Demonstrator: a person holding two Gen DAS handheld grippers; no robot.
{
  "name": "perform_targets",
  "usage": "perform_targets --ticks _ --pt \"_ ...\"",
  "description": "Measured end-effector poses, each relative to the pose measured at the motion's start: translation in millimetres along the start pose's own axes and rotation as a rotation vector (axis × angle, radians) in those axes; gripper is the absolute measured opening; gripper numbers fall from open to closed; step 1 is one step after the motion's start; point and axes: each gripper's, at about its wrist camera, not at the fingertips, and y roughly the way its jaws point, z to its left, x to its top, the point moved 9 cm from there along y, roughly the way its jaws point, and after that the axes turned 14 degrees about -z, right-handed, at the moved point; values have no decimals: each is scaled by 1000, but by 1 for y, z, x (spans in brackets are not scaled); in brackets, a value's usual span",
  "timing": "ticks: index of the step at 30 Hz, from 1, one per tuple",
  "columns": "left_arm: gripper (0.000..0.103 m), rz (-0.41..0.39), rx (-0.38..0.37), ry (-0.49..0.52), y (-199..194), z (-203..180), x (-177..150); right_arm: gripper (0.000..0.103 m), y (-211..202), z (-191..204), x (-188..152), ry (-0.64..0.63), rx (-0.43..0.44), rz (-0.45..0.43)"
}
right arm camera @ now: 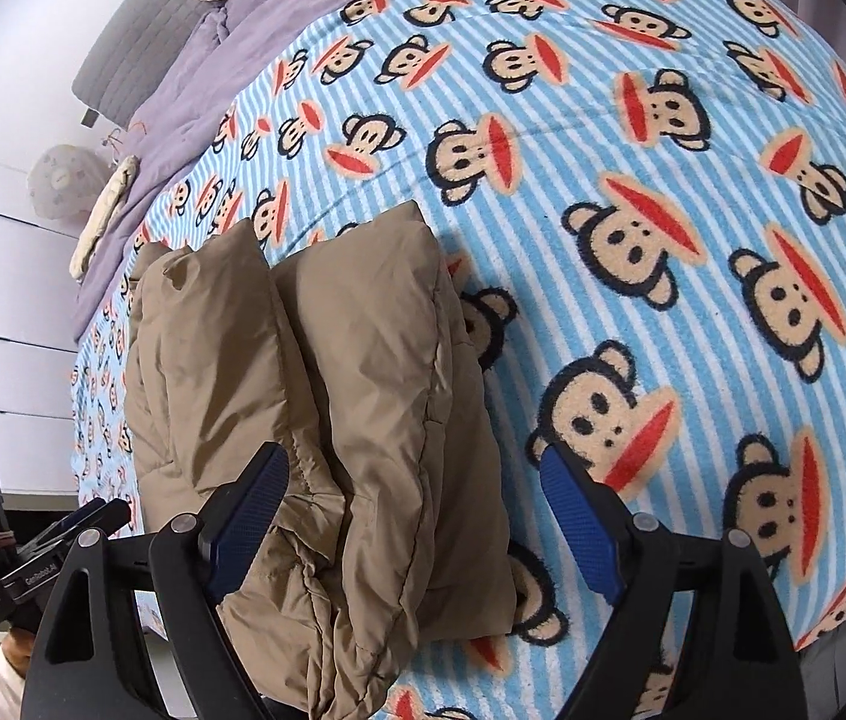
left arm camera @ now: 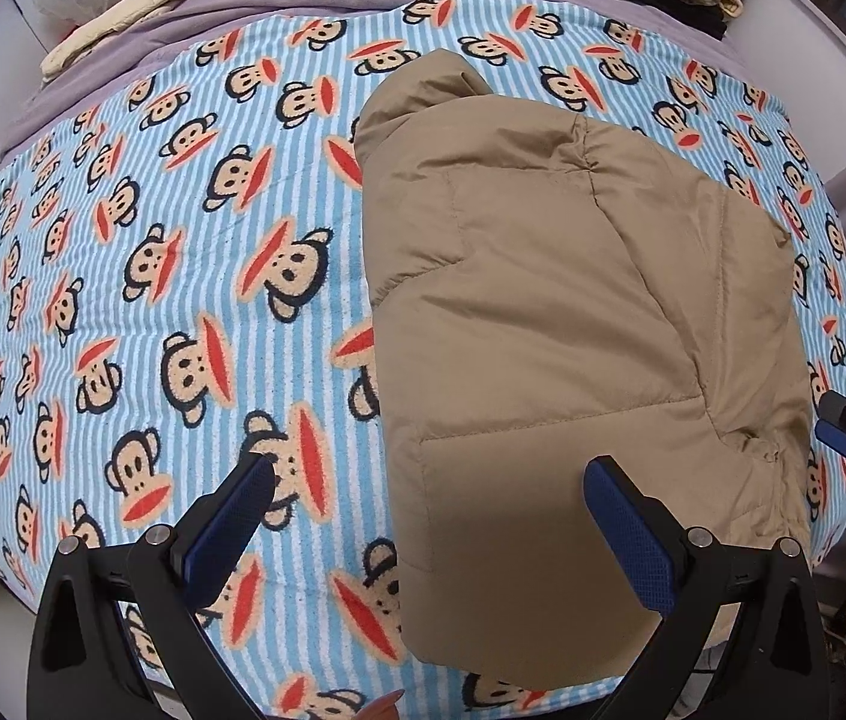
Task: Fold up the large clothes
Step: 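Open both tools and hold them above the folded jacket, then grasp the folded jacket edge with both tools and lift it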
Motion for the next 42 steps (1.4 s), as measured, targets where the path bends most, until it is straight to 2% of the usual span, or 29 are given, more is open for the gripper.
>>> perform_targets --ticks 6,13,23,25,28,30,34,38,42 --pt "103 3 -14 -27 7 3 2 88 0 -7 -1 4 -8 42" --pt "103 26 -73 -29 18 -1 3 88 2 -11 -5 0 -37 82" --pt "103 40 -139 -41 24 -2 5 88 14 -7 -11 -1 -14 142" --pt "103 33 -190 -65 23 0 10 88 17 -7 -10 7 -4 146" --pt "103 48 -311 -151 28 7 17 88 21 -4 -6 12 31 153" --pt "103 72 -384 -212 39 13 18 88 27 -4 -5 13 55 168" --pt "103 147 -476 -307 72 18 10 88 49 -6 -7 33 100 224" --pt "103 201 -627 -397 96 1 8 88 76 1 -12 56 172 283" --pt "103 216 -638 -402 113 -12 7 88 102 11 -16 80 231 323"
